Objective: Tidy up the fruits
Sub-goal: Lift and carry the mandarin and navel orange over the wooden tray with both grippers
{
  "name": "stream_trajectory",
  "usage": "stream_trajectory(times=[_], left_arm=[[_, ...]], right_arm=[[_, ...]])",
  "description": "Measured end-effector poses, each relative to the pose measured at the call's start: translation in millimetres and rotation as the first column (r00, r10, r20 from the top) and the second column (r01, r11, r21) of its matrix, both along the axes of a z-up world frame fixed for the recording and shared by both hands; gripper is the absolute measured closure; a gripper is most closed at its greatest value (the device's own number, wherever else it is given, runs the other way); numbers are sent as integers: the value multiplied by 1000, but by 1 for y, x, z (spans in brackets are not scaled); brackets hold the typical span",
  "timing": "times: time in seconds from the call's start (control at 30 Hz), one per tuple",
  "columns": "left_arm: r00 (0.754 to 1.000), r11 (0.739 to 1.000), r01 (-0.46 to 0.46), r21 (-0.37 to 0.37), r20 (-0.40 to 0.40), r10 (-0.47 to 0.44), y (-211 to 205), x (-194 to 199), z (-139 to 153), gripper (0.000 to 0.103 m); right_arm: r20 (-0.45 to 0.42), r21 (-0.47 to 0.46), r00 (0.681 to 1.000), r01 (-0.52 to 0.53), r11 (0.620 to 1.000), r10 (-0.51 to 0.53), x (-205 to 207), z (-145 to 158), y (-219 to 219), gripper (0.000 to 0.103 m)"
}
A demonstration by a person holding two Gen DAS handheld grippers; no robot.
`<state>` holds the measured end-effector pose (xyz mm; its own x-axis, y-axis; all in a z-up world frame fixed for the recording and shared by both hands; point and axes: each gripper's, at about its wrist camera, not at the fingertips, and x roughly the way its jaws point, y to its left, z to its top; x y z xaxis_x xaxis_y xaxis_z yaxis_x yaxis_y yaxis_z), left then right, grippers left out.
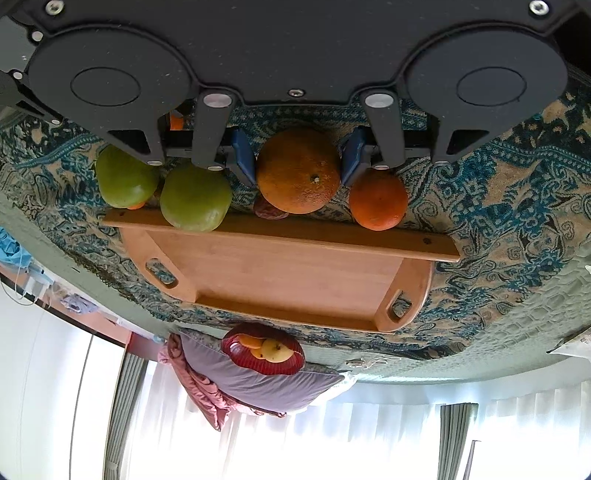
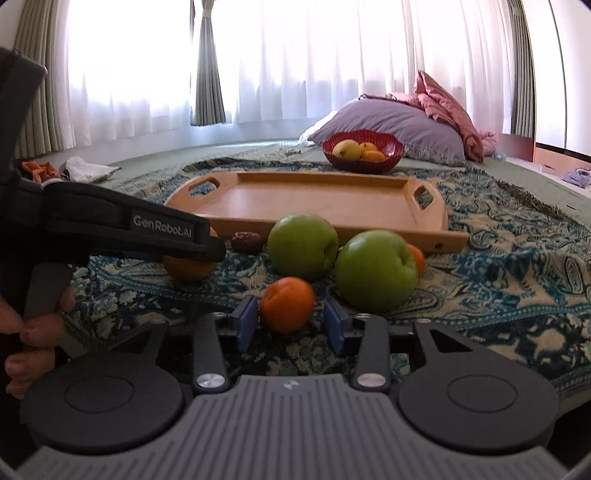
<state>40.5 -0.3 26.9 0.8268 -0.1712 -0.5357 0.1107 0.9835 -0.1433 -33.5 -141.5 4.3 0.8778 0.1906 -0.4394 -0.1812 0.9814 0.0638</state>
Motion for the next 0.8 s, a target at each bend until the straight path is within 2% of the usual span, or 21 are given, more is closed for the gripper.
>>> stream_trajectory(times=[0.47,0.57,0.8], left_arm=[[1000,999,-2,41,18,1,-4,1,-2,55],[1000,999,-2,45,21,1,-4,1,-1,55],[999,999,-20,45,31,18,3,4,6,55]], right_arm=[[2,19,1000,22,1000,-22,8,-3,2,44],[13,31,999,41,999,-42,9,-4,2,62],[89,69,995,50,996,-56,-1,7,0,65]])
